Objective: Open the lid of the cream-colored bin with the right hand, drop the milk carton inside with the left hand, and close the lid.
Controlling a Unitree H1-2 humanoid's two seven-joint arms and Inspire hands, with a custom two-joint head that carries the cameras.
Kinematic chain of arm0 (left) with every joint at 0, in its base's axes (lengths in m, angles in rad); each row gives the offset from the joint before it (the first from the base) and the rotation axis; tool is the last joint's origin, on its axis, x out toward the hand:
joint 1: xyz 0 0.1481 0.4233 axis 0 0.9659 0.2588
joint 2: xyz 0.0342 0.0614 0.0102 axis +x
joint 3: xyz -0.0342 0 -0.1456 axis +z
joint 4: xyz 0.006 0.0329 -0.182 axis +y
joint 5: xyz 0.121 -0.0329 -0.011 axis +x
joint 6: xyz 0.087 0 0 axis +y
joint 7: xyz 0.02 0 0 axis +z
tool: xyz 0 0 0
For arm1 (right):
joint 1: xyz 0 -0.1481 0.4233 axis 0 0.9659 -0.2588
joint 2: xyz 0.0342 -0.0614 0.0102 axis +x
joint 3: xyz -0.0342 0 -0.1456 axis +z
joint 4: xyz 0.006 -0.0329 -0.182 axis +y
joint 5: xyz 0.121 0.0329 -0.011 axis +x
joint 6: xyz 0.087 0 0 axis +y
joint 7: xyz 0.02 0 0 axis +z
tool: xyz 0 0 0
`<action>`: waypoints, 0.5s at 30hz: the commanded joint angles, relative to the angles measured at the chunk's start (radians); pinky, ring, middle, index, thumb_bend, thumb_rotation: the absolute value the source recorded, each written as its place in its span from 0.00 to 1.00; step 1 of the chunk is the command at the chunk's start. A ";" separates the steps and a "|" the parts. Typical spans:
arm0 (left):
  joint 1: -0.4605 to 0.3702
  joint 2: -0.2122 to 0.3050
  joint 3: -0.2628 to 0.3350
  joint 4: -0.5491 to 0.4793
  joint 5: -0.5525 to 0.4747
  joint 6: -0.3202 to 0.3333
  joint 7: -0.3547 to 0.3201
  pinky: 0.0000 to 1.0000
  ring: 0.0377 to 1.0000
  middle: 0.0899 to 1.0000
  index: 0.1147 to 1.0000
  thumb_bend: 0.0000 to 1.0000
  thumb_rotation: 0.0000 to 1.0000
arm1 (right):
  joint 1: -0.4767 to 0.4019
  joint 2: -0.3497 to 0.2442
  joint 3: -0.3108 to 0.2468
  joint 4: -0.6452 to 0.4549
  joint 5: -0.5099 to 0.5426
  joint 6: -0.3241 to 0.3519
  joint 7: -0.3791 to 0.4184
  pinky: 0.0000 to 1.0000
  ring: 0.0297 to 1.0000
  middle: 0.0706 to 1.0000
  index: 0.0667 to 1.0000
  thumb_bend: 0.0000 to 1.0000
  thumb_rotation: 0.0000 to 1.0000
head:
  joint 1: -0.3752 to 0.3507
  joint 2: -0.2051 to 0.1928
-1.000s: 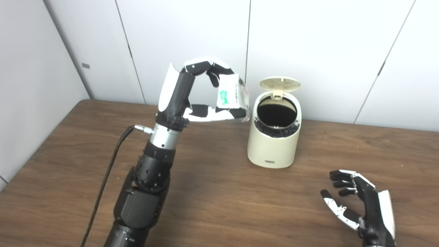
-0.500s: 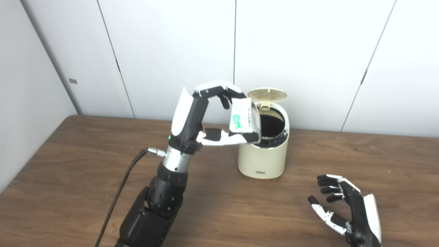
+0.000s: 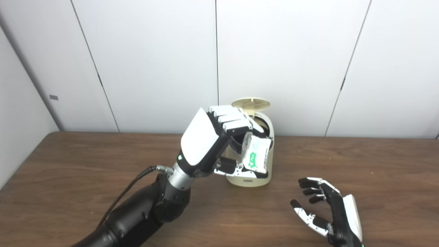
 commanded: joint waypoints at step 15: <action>-0.156 0.007 -0.071 0.106 0.140 -0.010 0.184 0.38 0.45 0.42 0.40 0.51 0.00 | 0.041 0.039 0.028 0.016 0.005 -0.048 -0.029 0.46 0.56 0.60 0.60 0.29 0.00 | -0.012 0.011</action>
